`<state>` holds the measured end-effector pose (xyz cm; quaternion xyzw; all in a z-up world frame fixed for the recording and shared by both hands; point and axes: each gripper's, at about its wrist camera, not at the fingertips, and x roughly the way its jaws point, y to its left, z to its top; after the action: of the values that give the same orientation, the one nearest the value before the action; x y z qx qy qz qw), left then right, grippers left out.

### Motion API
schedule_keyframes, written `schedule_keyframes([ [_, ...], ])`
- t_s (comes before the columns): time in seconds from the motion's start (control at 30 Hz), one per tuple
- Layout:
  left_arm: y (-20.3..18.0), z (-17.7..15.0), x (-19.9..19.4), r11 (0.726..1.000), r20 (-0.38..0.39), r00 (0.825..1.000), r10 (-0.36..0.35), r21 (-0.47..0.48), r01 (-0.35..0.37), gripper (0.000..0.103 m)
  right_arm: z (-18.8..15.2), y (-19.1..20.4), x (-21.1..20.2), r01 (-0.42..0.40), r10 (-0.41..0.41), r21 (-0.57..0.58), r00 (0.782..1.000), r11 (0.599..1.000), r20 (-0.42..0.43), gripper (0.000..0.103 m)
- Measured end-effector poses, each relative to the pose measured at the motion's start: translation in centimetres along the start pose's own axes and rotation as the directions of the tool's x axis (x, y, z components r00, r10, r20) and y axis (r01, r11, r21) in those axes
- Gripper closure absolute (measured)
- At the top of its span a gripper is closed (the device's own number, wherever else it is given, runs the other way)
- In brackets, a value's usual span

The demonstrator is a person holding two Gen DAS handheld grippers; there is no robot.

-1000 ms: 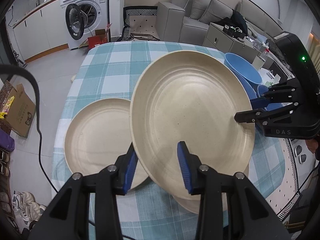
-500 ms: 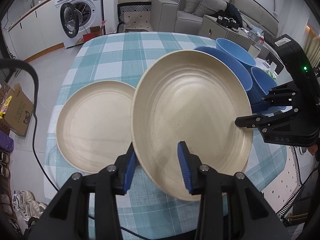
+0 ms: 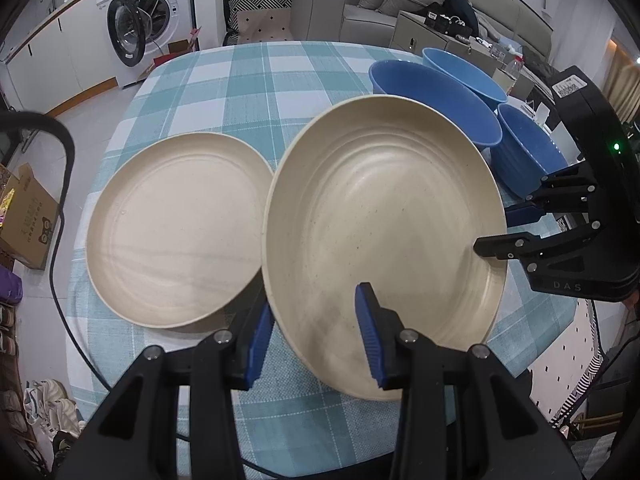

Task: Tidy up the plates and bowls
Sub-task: 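Lower the cream plate beside the other cream plate and open both grippers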

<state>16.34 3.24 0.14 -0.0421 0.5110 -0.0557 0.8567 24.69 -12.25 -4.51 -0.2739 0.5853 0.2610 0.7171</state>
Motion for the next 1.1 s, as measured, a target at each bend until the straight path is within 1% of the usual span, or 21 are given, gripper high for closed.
schedule_keyframes([
  [0.13,-0.4,0.0,0.4,1.000,-0.007,1.000,0.000,0.010,0.000,0.064,-0.2,-0.4,0.2,0.001,-0.001,0.005,1.000,1.000,-0.006,0.075],
  [0.33,-0.9,0.0,1.1,0.999,-0.026,1.000,0.006,0.033,-0.005,0.062,0.4,0.2,0.1,0.024,-0.024,-0.005,1.000,1.000,-0.011,0.075],
  [0.53,-1.2,-0.1,1.6,0.999,-0.042,0.999,0.009,0.047,-0.007,0.062,0.9,2.0,0.2,0.072,-0.072,-0.030,0.997,0.997,-0.021,0.073],
  [0.73,-1.5,-0.4,2.1,0.997,-0.057,0.998,0.025,0.071,-0.021,0.062,1.3,3.2,0.9,0.087,-0.089,-0.047,0.995,0.995,-0.036,0.072],
  [0.93,-1.6,-0.5,2.5,0.996,-0.070,0.997,0.033,0.085,-0.027,0.061,1.8,4.5,1.4,0.119,-0.122,-0.069,0.992,0.990,-0.044,0.070],
  [1.1,-1.8,-0.6,2.8,0.994,-0.079,0.996,0.048,0.106,-0.039,0.060,2.4,5.7,1.6,0.127,-0.132,-0.080,0.990,0.989,-0.053,0.070],
])
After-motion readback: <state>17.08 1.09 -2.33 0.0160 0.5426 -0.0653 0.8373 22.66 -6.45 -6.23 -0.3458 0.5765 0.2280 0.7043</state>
